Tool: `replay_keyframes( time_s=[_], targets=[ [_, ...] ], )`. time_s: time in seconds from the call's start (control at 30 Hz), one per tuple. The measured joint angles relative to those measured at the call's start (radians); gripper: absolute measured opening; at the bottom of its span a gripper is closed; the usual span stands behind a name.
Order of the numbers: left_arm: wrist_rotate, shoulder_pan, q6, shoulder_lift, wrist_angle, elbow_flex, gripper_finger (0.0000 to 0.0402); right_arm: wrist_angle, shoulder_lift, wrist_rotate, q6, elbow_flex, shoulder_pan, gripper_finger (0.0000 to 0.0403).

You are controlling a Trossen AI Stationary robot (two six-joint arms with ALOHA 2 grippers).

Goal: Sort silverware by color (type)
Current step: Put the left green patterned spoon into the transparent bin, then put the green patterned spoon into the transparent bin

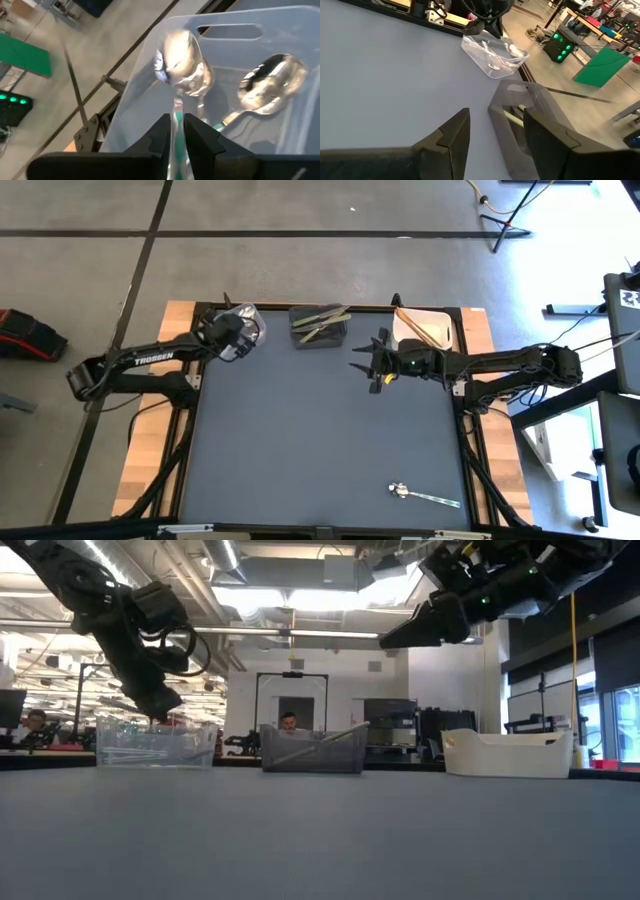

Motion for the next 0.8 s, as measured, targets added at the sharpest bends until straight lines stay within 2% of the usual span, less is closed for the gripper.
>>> replay_keyframes(
  time_s=[0.2,0.33,0.5,0.8],
  targets=[
    [0.015,0.016,0.004,0.0,0.017,0.0,0.0092,0.0,0.0,0.0,0.001,0.0,0.0,0.0175],
    [0.111,-0.028,-0.025,0.0,0.002,0.011,0.0108,-0.019,0.0,0.0,0.061,0.007,0.001,0.0175],
    [0.269,-0.133,-0.063,-0.01,0.046,0.027,0.011,-0.278,0.0,-0.007,0.225,0.071,0.034,0.0175],
    [0.53,-0.421,-0.081,-0.007,0.316,0.028,0.011,-0.723,0.0,-0.042,0.532,0.156,0.271,0.0175]
  ],
)
